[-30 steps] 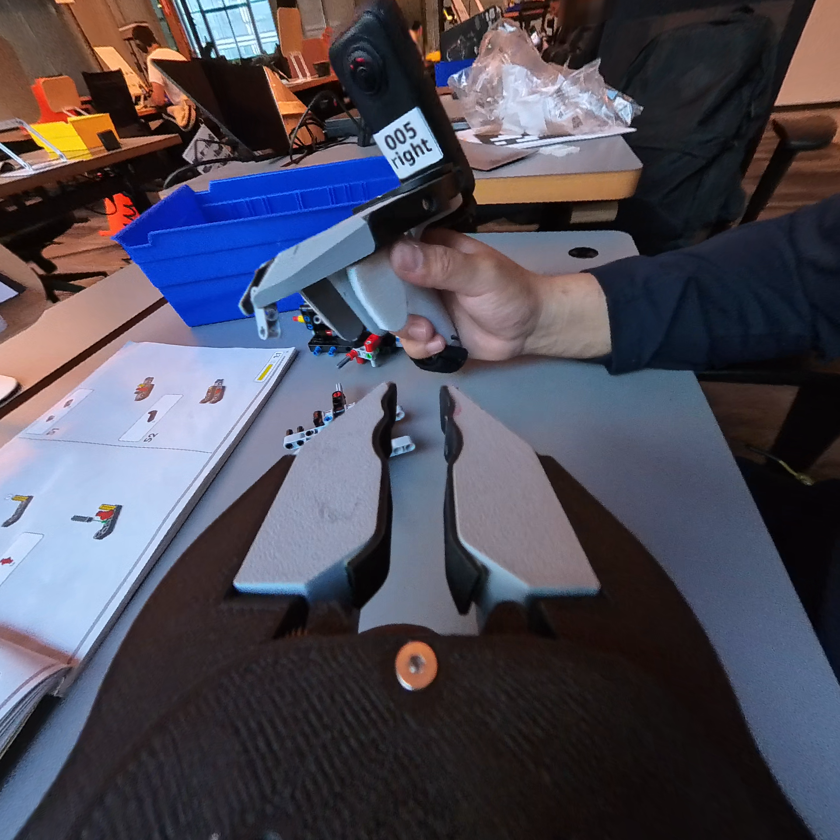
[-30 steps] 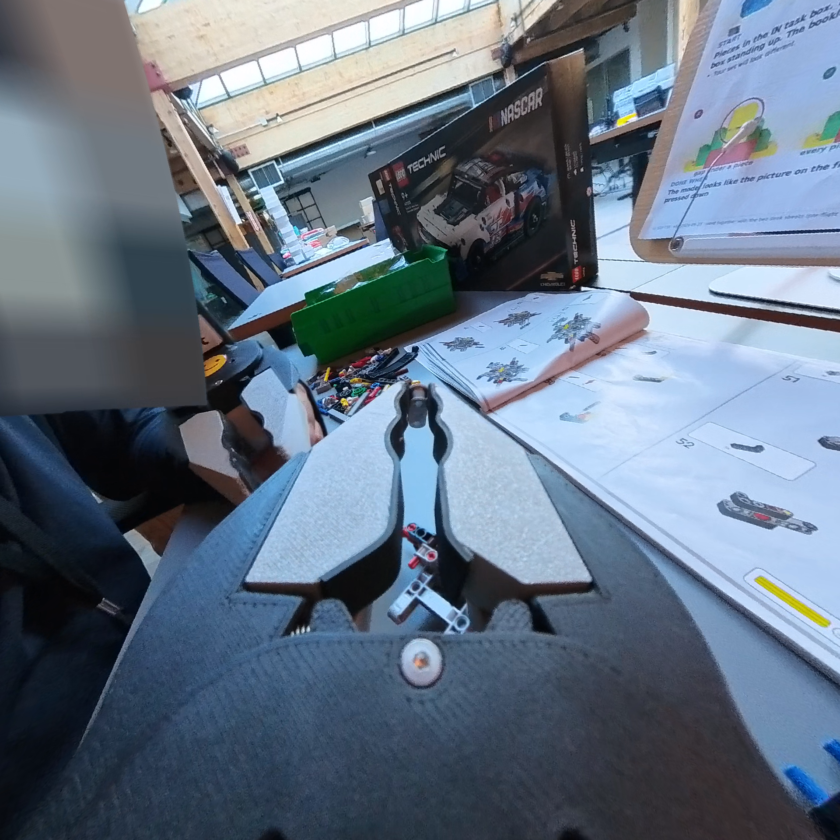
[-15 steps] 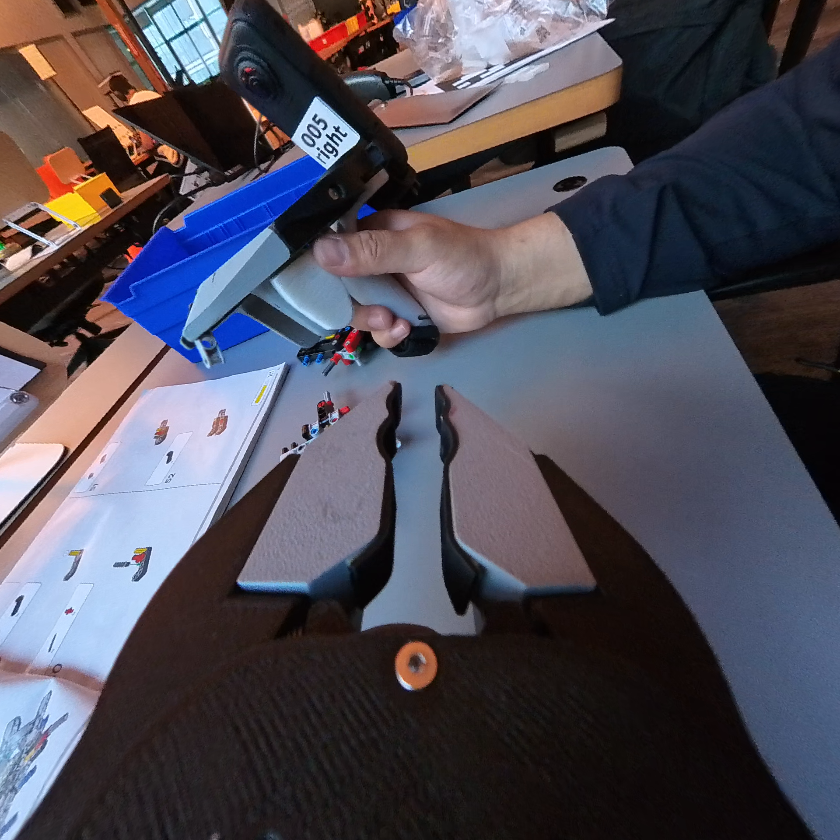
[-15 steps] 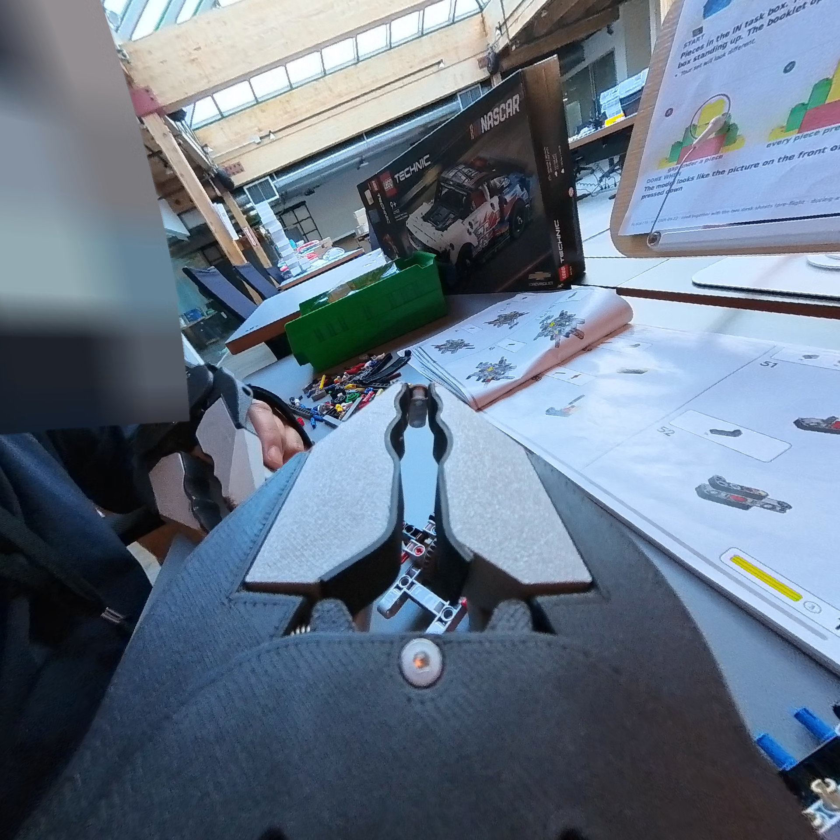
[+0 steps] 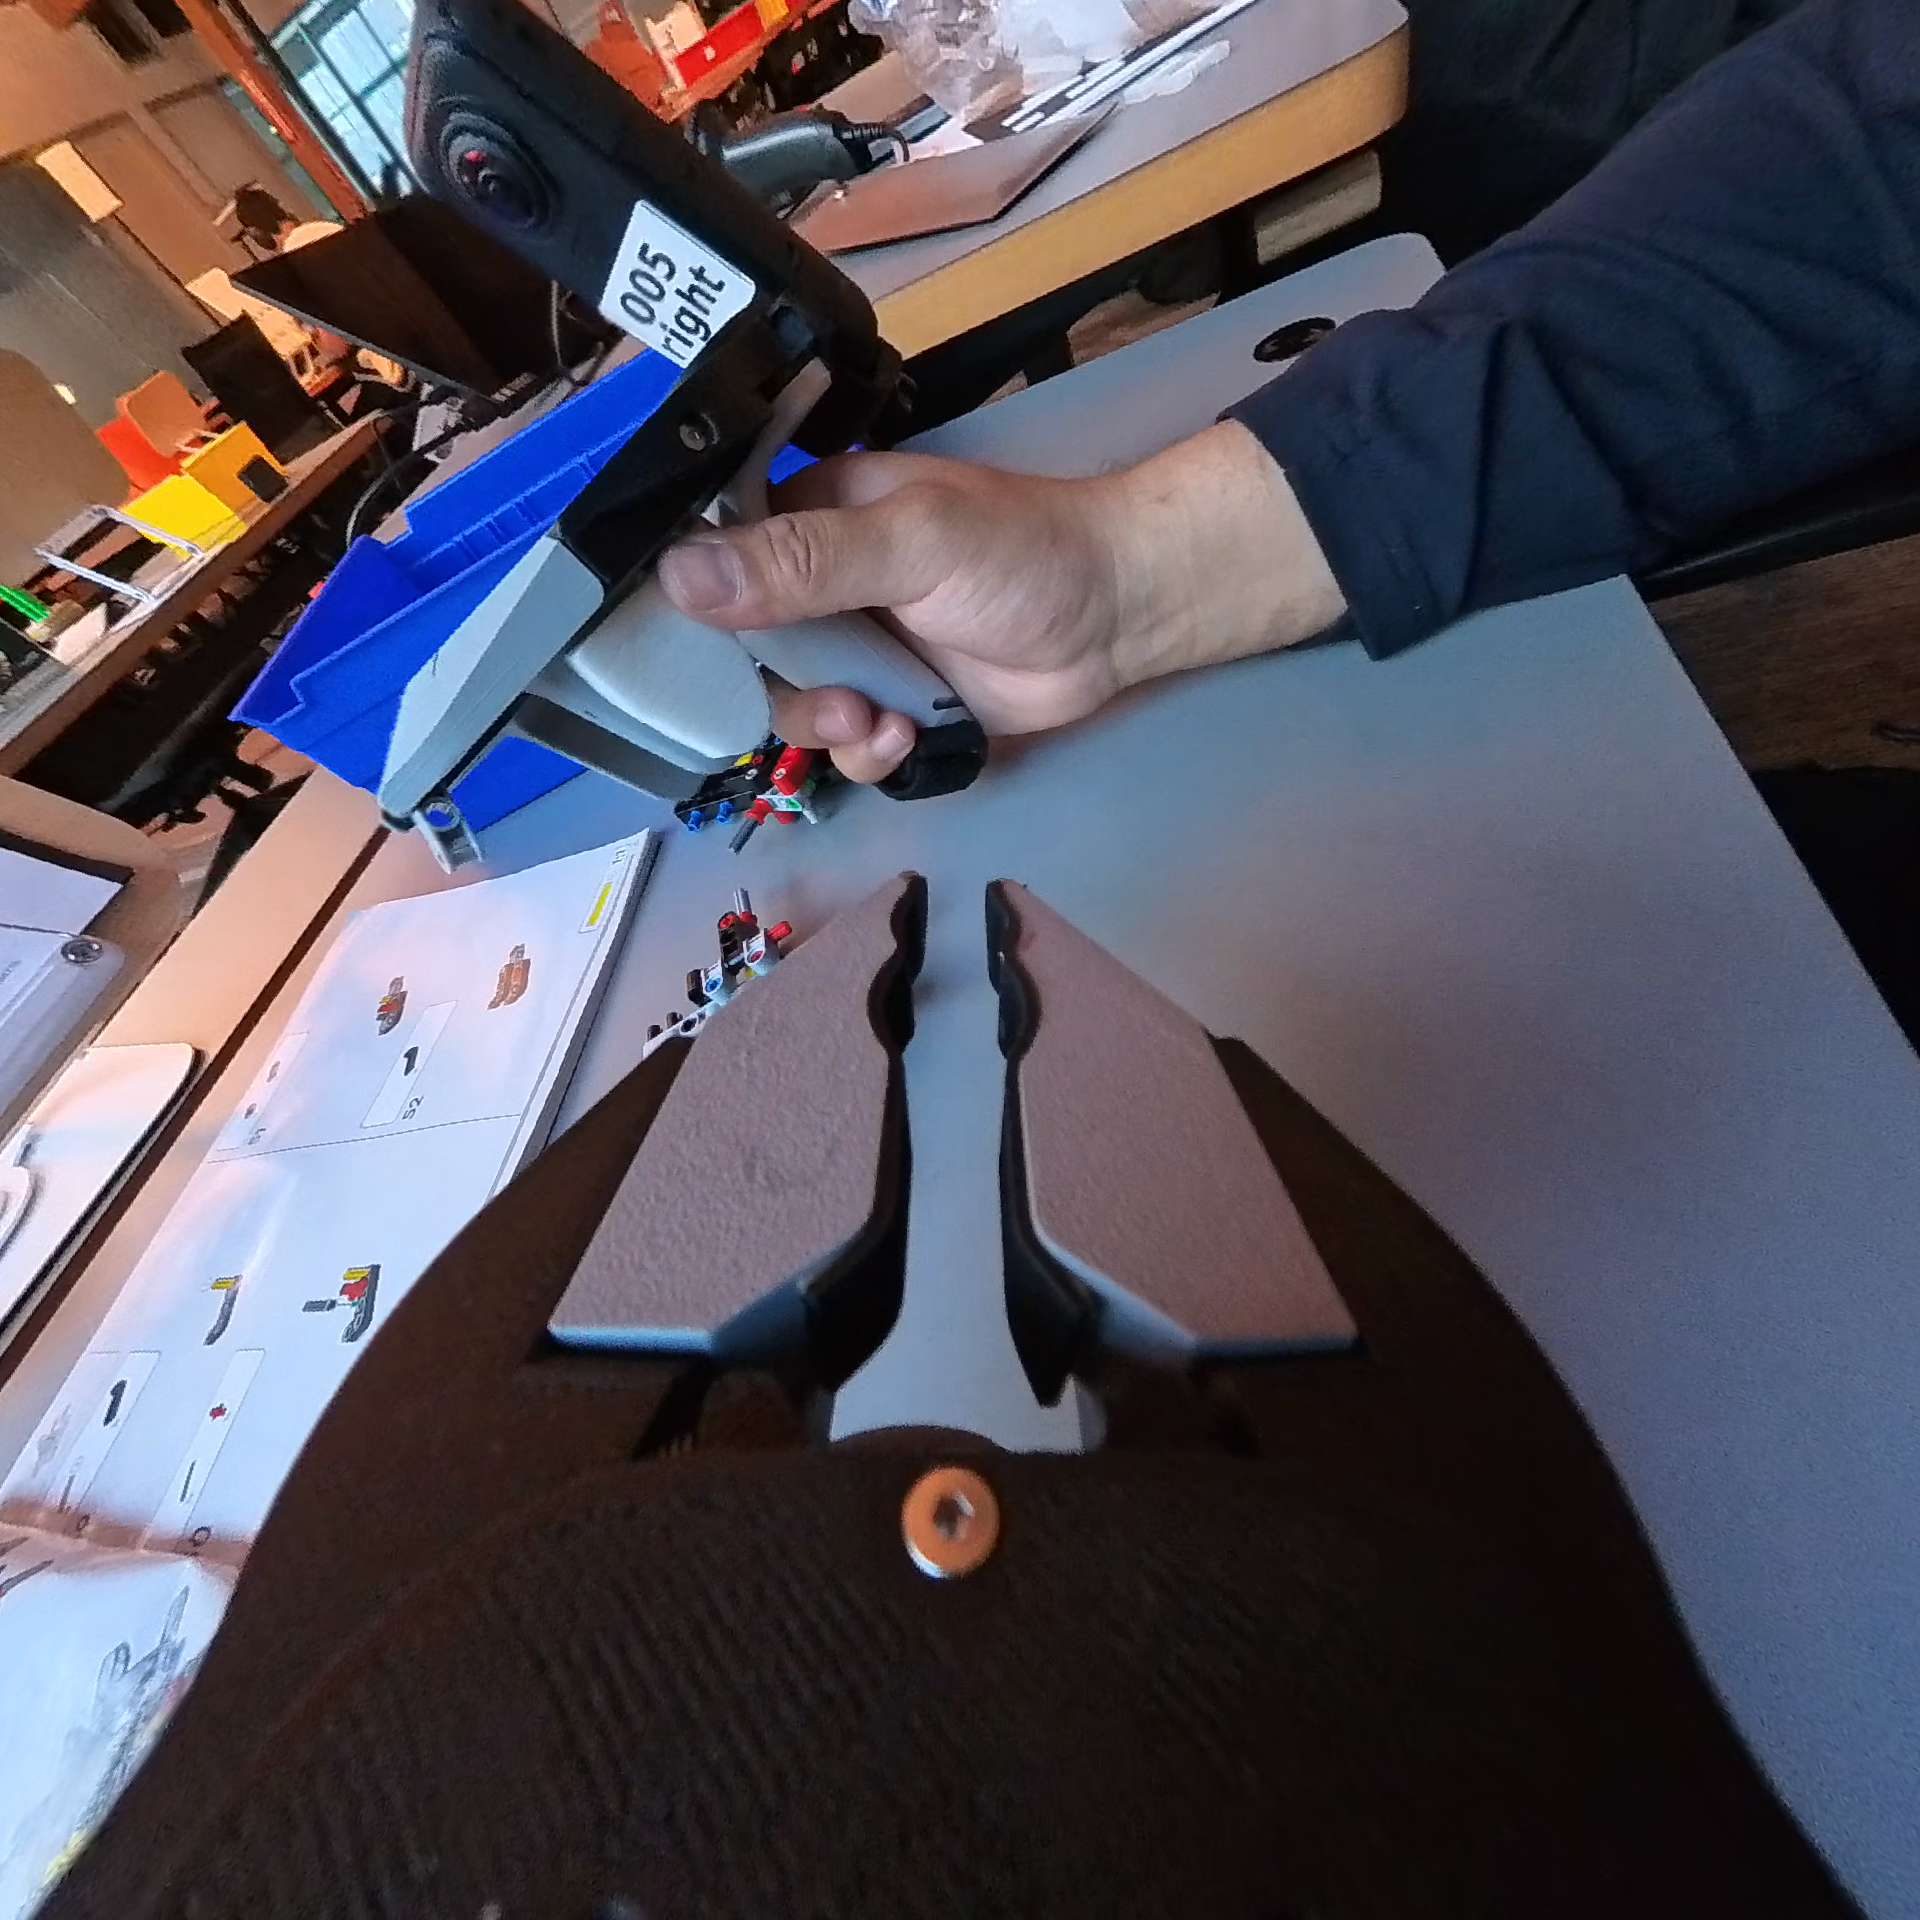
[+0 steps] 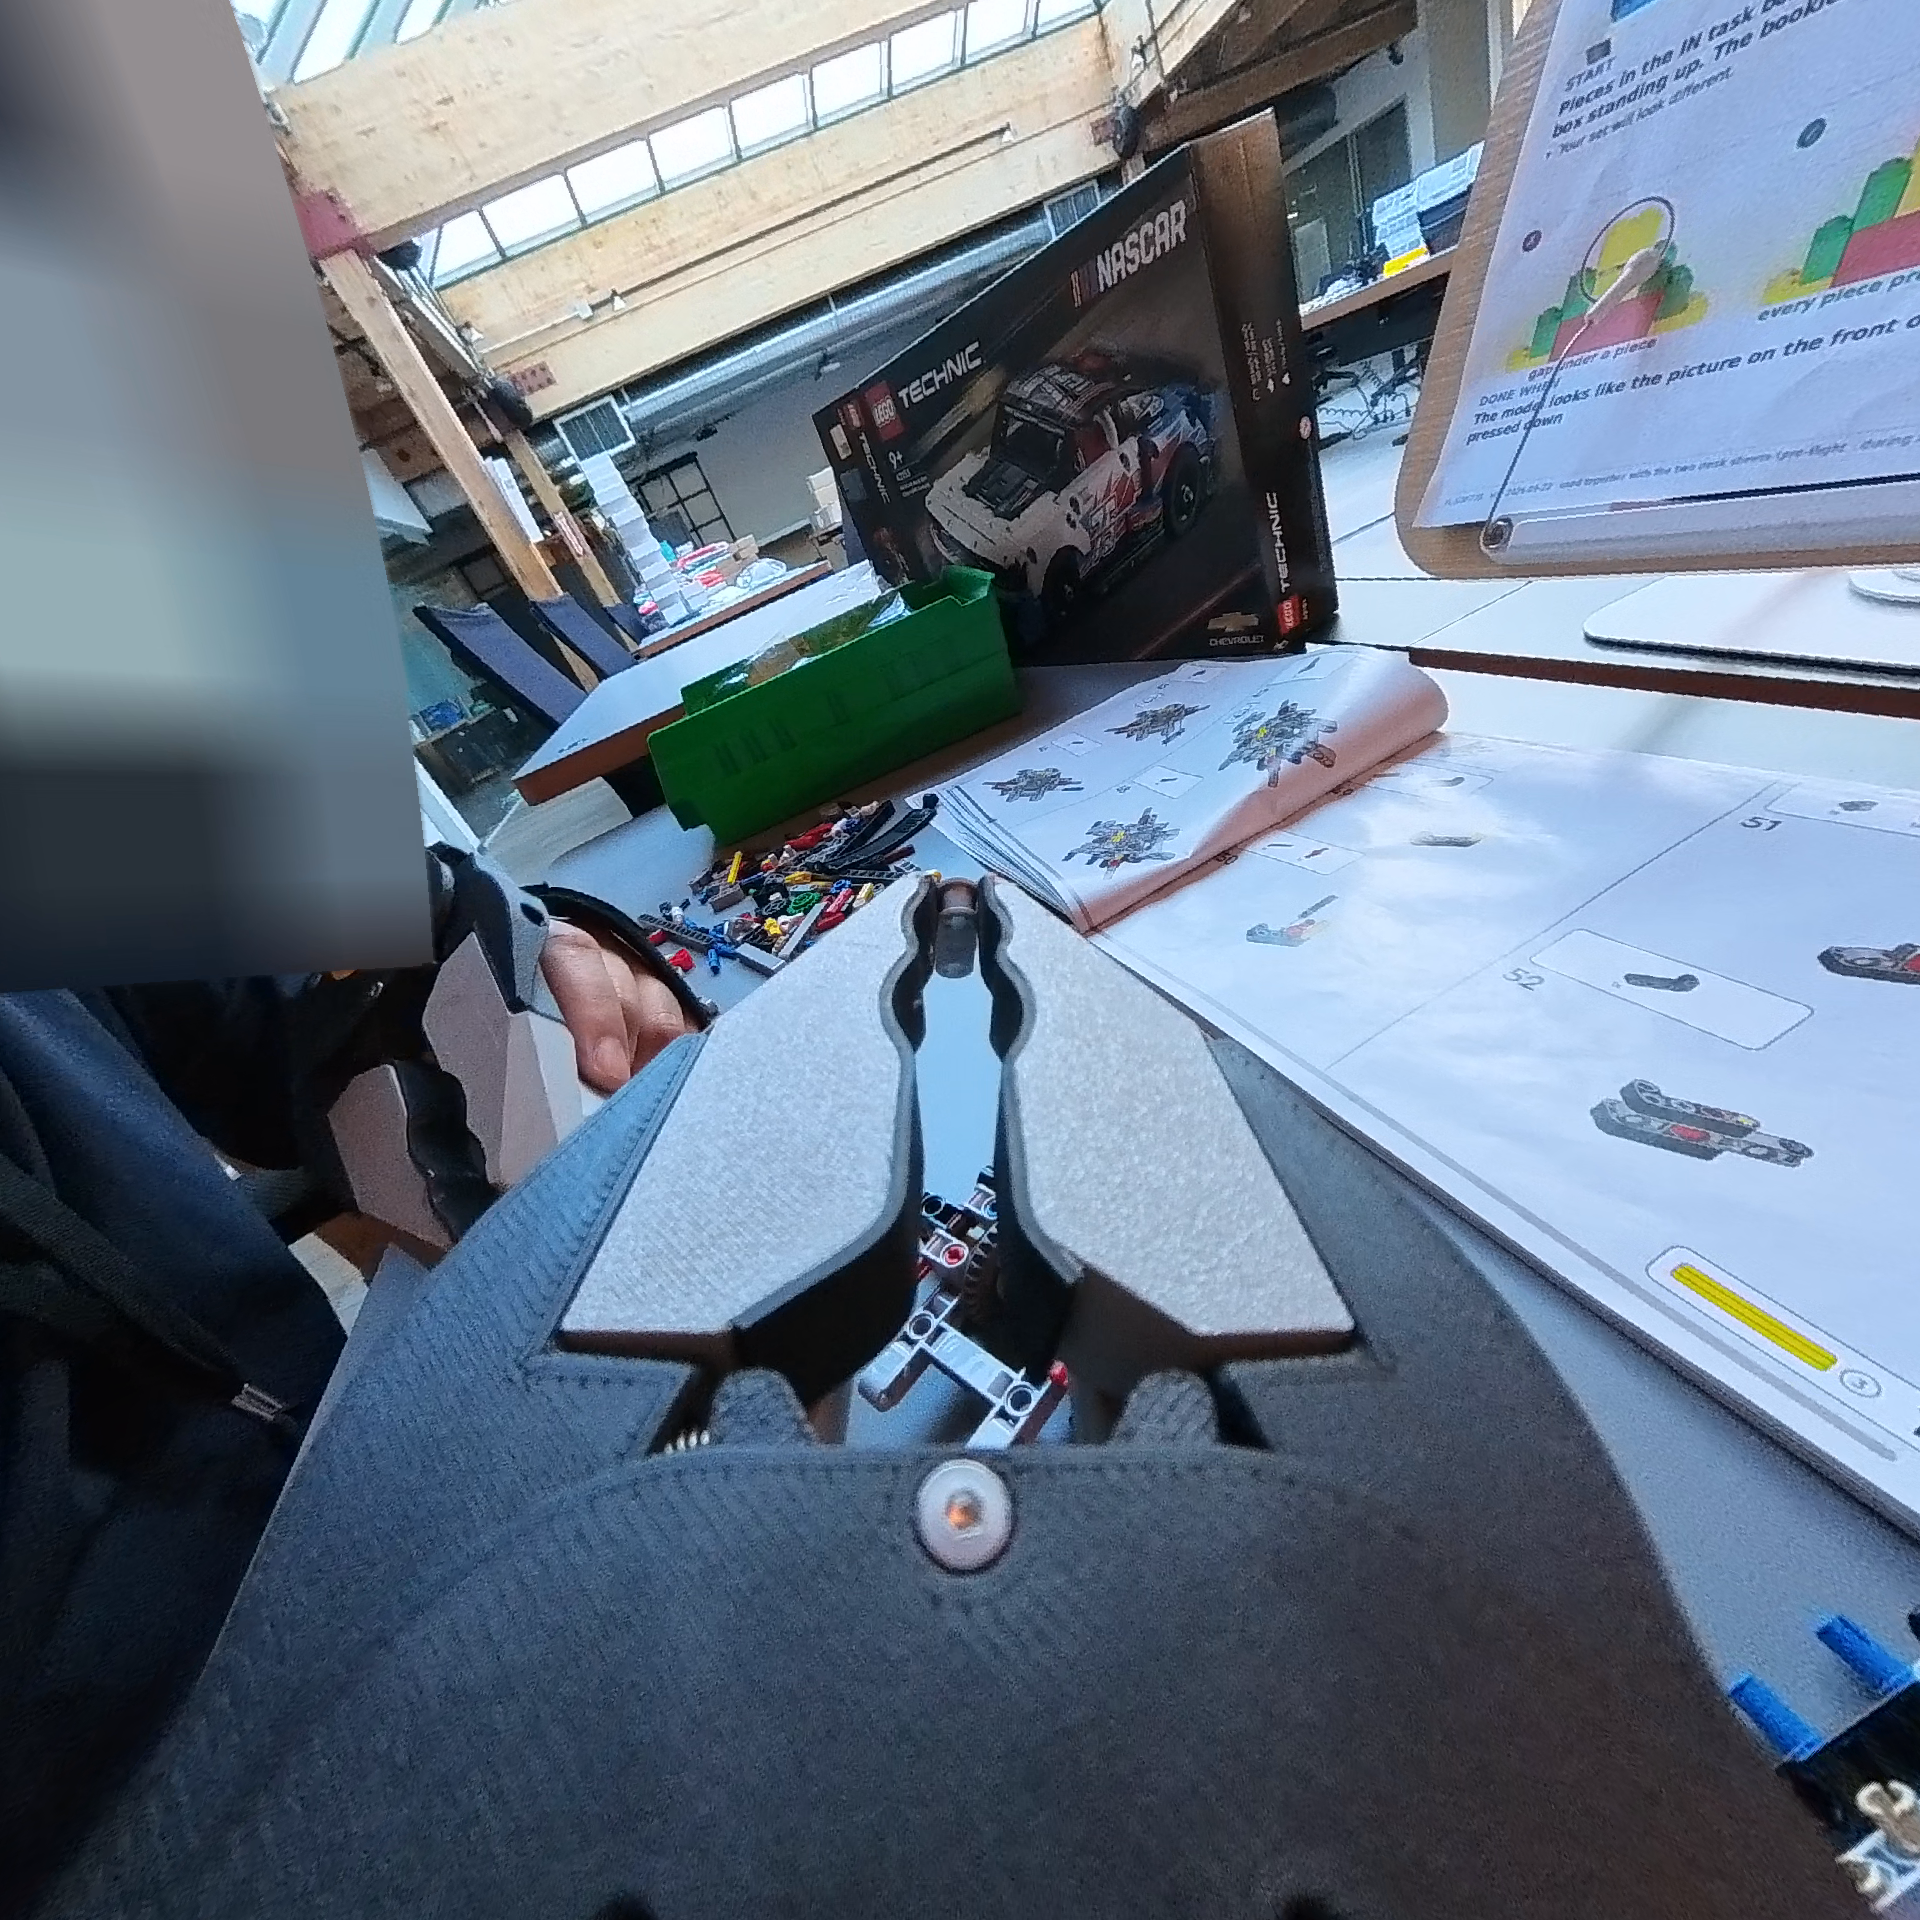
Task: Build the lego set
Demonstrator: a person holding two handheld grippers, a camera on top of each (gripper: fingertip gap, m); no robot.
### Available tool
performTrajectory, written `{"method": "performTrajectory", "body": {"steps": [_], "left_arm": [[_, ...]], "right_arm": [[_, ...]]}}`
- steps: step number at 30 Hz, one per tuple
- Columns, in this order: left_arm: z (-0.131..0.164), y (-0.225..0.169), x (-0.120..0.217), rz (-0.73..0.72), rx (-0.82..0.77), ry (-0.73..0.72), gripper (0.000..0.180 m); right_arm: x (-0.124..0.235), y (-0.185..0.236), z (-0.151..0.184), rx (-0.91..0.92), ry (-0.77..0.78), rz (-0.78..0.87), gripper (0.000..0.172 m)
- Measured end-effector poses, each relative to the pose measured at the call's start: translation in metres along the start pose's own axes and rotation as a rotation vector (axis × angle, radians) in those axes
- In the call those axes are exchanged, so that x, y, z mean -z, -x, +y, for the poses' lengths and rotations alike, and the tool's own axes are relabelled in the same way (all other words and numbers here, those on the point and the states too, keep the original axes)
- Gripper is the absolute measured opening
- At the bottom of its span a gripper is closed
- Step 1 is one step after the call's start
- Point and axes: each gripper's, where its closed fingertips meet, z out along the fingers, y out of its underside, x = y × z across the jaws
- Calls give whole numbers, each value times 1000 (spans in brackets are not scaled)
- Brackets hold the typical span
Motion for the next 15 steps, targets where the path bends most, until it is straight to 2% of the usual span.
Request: {"method": "performTrajectory", "body": {"steps": [9,15], "left_arm": [[1,-6,-1,9,-61,16,7],[5,-36,-6,103,-186,58,1]], "right_arm": [[1,-3,0,1,1,10,4],[2,-3,-2,8,0,18,4]]}}
